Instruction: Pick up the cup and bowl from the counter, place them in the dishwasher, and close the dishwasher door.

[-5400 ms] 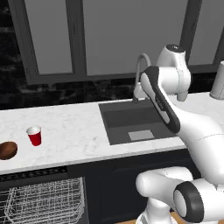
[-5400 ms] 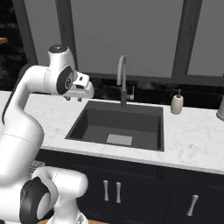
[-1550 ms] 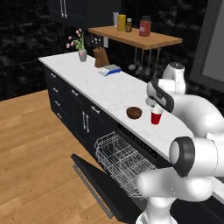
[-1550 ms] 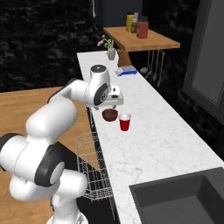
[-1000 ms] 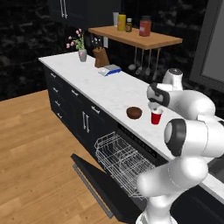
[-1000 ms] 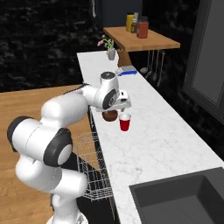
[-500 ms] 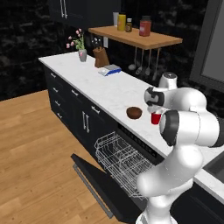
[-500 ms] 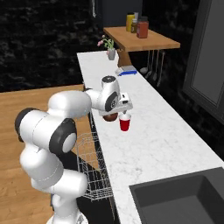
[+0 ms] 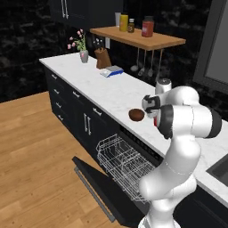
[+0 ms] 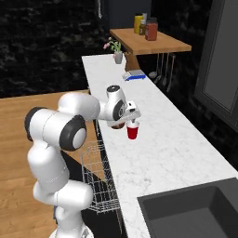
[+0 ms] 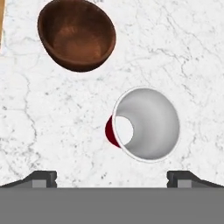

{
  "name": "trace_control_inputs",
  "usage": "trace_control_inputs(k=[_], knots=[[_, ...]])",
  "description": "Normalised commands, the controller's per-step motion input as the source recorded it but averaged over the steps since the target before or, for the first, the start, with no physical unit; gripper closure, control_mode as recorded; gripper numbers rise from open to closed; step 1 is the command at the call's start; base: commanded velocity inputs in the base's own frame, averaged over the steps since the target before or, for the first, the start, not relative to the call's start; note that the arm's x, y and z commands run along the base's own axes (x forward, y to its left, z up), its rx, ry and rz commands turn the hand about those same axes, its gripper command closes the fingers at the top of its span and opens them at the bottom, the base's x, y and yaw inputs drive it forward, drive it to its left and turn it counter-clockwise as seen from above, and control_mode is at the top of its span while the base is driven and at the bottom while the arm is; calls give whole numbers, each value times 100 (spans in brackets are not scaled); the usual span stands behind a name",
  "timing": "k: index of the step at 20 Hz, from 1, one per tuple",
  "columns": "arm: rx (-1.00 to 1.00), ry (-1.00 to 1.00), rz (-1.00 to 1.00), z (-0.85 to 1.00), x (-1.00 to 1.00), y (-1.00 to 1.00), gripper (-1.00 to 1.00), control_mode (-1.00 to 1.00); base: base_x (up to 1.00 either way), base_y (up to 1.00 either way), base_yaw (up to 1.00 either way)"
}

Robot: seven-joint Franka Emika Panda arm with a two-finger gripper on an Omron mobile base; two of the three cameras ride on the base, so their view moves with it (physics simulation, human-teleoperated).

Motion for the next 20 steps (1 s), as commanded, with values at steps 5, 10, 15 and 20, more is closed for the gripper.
trace_control_inputs(k=[5, 10, 15, 20], knots=[[-2, 3, 0, -23, 44, 0, -100, -100, 0, 0, 0], [0, 4, 0, -25, 48, 0, -100, -100, 0, 0, 0], [0, 5, 0, -24, 19, 0, -100, -100, 0, 0, 0], [0, 6, 0, -23, 0, 2, 100, -100, 0, 0, 0]])
